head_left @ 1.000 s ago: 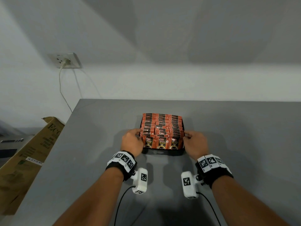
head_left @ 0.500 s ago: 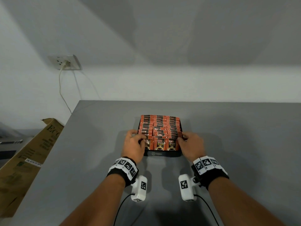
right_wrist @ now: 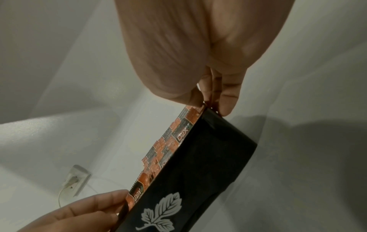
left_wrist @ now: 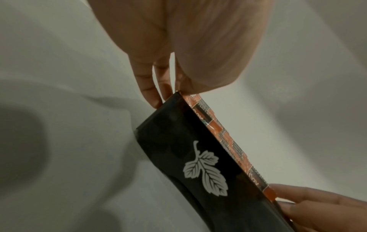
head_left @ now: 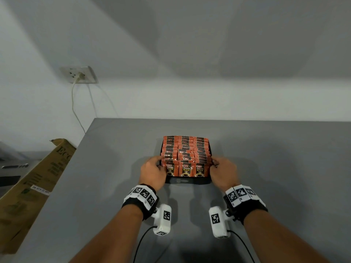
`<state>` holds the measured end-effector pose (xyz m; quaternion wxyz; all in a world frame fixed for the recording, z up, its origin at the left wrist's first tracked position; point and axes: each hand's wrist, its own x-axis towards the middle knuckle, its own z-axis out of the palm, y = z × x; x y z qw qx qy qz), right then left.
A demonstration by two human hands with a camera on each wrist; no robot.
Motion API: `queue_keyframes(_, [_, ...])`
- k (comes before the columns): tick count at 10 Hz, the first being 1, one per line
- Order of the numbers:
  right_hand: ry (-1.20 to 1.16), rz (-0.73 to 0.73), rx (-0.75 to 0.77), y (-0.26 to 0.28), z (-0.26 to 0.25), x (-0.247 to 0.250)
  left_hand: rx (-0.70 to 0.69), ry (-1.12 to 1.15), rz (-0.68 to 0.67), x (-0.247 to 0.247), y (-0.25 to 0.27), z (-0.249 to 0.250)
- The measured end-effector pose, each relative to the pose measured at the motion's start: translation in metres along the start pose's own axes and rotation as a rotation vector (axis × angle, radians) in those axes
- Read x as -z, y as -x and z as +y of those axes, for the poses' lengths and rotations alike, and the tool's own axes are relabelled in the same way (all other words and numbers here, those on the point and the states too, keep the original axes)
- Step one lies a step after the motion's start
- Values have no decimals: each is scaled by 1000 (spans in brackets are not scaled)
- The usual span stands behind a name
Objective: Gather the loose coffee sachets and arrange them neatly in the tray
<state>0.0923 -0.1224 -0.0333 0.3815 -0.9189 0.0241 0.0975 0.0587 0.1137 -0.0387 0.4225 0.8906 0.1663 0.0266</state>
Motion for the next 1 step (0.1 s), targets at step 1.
queue_keyframes(1, [-27,20,7,2,0,4,16,65,8,4,1,3])
